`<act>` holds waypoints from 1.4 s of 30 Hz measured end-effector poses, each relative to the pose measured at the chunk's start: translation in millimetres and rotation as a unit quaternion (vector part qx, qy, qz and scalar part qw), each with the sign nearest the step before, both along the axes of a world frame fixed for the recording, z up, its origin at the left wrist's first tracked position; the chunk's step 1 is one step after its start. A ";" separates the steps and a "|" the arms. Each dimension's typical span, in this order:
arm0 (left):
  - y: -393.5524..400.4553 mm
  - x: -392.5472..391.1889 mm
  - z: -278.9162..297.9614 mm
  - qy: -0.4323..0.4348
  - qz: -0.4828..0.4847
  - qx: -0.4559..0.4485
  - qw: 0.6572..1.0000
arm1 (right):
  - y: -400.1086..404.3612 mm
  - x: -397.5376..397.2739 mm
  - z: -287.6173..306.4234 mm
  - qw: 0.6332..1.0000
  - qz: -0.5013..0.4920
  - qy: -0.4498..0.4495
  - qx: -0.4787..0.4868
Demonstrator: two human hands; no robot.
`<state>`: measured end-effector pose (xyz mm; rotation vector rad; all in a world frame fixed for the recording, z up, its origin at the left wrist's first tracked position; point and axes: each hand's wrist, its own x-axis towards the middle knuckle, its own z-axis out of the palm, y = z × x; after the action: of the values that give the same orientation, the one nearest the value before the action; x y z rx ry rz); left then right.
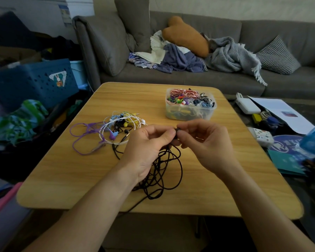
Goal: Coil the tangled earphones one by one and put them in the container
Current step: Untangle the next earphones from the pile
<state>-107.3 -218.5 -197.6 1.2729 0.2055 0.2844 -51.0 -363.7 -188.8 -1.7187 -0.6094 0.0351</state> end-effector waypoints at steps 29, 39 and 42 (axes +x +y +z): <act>2.2 -6.9 -9.3 0.058 -0.069 0.492 0.866 | -12.4 17.3 -10.8 0.988 -0.001 0.085 -0.128; -3.4 -1.9 -12.6 0.104 -0.100 0.567 0.811 | -20.1 16.2 -7.7 0.931 0.093 0.005 -0.354; -0.5 -2.4 -14.2 0.110 -0.077 0.559 0.818 | -19.7 15.8 -8.2 0.931 0.087 0.007 -0.354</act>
<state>-109.7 -219.0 -211.8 2.4944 0.1196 0.0944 -35.3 -383.4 -197.0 -2.3477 -0.7962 0.4404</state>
